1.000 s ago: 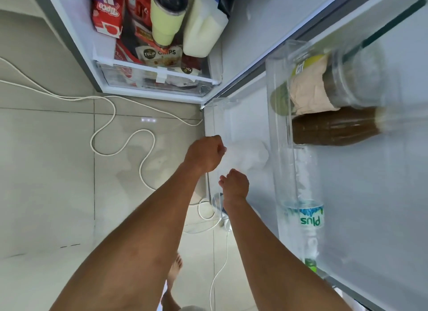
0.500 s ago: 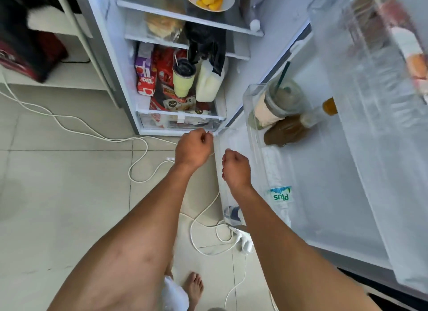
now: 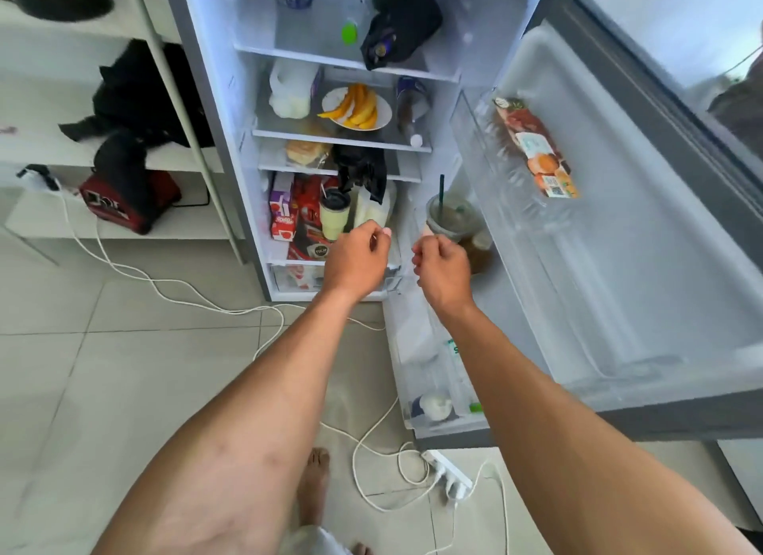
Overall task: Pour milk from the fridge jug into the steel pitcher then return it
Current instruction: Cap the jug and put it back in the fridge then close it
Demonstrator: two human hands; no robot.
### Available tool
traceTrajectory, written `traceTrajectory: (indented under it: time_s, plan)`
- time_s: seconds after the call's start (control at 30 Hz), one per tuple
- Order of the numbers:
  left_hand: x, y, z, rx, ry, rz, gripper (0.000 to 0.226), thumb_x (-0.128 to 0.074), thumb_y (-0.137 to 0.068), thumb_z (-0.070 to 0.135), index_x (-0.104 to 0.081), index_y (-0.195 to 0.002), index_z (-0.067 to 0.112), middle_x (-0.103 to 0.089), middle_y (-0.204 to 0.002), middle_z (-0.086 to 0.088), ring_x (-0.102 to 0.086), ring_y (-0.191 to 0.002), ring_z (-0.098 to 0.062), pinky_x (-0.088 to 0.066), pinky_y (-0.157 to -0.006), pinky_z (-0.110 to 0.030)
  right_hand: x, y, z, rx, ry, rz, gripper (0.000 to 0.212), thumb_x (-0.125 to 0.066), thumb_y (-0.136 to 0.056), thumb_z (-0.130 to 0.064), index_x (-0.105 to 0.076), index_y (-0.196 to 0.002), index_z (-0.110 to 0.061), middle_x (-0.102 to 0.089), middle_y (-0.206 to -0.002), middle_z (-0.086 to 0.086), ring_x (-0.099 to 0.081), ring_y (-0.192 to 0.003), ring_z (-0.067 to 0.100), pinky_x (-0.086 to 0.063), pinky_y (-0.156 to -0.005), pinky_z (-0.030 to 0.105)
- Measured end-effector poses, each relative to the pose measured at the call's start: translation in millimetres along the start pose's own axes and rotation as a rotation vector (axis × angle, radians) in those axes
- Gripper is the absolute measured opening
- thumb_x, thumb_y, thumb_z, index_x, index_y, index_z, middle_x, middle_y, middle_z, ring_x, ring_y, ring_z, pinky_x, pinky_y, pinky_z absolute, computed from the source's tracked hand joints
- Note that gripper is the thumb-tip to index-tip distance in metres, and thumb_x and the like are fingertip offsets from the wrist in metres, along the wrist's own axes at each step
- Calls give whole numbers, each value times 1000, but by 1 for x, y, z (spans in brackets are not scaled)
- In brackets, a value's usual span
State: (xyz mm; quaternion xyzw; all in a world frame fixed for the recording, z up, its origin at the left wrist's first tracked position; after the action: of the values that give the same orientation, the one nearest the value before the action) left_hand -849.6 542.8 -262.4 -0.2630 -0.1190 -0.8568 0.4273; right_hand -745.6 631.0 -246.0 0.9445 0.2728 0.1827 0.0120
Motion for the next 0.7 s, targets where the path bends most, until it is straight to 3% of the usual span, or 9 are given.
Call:
traceTrajectory:
  time_s: [0.13,0.27,0.4,0.43,0.53,0.7]
  plan:
    - [23,12,40,-73,-43,20,38,-35,-103,41,-63,-98,16,-71,-86,-5,-65,-82,-30,-53,-74,-43,26,12,-34,119,-25,45,21,-45,-96,-32,-62,-88,-23,-64,-82,-6,-60,-83,17,-47,-82,37]
    - [44,24,78,-133,-74,25,32,-37,-104,40,-62,-104,21,-70,-96,1,-62,-88,-22,-47,-75,-35,52,23,-72,205,-58,43,27,-45,-98,-29,-63,-113,-16,-66,-104,0,-60,-100,15,-47,-91,31]
    - [52,40,118,-203,-92,33,29,-43,-103,39,-62,-114,19,-68,-104,4,-60,-91,-16,-47,-77,-32,85,36,-115,327,-61,46,29,-45,-100,-23,-60,-122,-12,-61,-113,-3,-53,-104,7,-38,-83,6]
    - [52,44,126,-216,-96,33,28,-44,-103,38,-62,-113,19,-68,-103,4,-61,-91,-17,-47,-77,-33,92,38,-123,350,-48,55,30,-45,-100,-24,-59,-124,-12,-60,-116,-4,-53,-106,6,-37,-83,5]
    - [46,57,153,-278,-161,1,28,-44,-103,38,-62,-113,19,-68,-107,3,-63,-95,-20,-50,-81,-37,118,43,-141,394,-44,85,34,-45,-98,-28,-60,-126,-14,-62,-123,-2,-55,-114,9,-42,-100,24]
    - [36,78,192,-330,-216,-65,29,-44,-103,40,-61,-117,20,-64,-118,2,-62,-103,-18,-52,-89,-40,158,57,-159,465,63,137,37,-44,-96,-34,-59,-125,-16,-62,-122,2,-55,-116,16,-43,-104,40]
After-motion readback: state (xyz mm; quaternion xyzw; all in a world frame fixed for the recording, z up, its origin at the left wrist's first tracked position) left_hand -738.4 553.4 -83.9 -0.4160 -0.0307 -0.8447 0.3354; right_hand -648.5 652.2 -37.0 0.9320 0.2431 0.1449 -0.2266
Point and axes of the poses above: each hand's wrist, its own y-axis away from the middle knuckle, its own x-axis out of the back of the hand, z = x × y, the point moved 3 cm from there along -y, towards the middle knuckle
